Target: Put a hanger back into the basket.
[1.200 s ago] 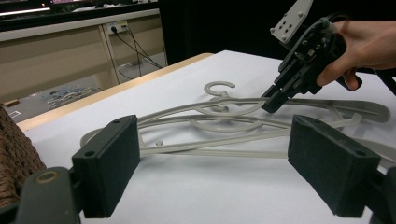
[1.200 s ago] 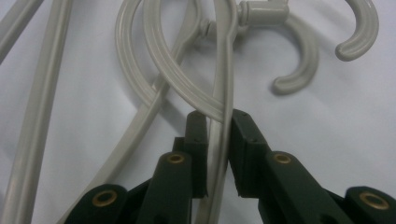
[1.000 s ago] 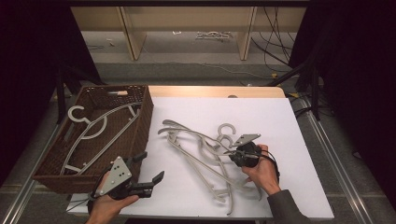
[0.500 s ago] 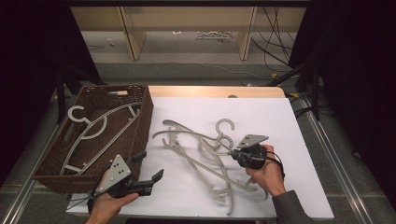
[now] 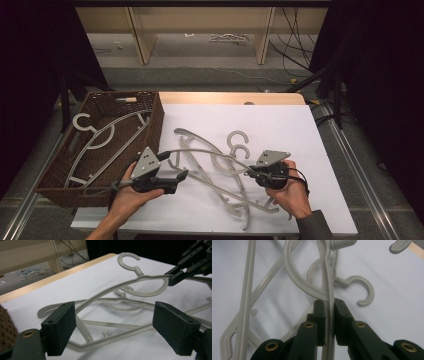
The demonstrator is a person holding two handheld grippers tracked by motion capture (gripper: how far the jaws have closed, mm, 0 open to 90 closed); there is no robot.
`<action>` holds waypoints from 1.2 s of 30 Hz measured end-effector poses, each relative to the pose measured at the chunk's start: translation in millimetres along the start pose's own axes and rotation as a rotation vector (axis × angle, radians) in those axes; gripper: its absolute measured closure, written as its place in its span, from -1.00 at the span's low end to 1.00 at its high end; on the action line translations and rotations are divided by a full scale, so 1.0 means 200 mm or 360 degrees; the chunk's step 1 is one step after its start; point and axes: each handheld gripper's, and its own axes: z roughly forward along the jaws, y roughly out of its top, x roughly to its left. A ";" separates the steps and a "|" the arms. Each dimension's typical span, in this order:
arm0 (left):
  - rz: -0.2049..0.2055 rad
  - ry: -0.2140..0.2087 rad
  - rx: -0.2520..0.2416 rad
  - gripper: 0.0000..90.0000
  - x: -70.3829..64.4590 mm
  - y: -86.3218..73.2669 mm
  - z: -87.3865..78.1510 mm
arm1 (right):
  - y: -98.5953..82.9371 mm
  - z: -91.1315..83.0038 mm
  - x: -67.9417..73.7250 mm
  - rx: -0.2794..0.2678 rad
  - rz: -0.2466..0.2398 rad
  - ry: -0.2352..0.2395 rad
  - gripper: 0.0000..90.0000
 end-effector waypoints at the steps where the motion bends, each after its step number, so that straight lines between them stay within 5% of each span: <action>1: 0.0011 -0.0015 0.0028 -0.57 -0.01 0.02 0.02 | 0.00 -0.01 0.01 -0.0005 -0.0017 -0.0002 0.82; 3: 0.0035 -0.0022 0.0104 -0.57 -0.02 0.05 0.07 | -0.01 -0.04 0.02 -0.0004 -0.0034 -0.0001 0.82; 15: 0.0174 -0.0159 0.0252 -0.45 -0.09 0.19 0.26 | 0.00 -0.09 0.08 -0.0019 -0.0149 0.0028 0.82; 24: 0.0276 -0.0209 0.0405 -0.28 -0.12 0.20 0.35 | 0.02 -0.11 0.12 -0.0012 -0.0222 0.0035 0.82; 28: 0.0292 -0.0299 0.0468 -0.22 -0.13 0.20 0.38 | 0.03 -0.11 0.13 -0.0014 -0.0247 0.0047 0.82; 36: 0.0329 -0.0383 0.0575 0.17 -0.13 0.18 0.42 | 0.04 -0.11 0.16 -0.0014 -0.0307 0.0064 0.82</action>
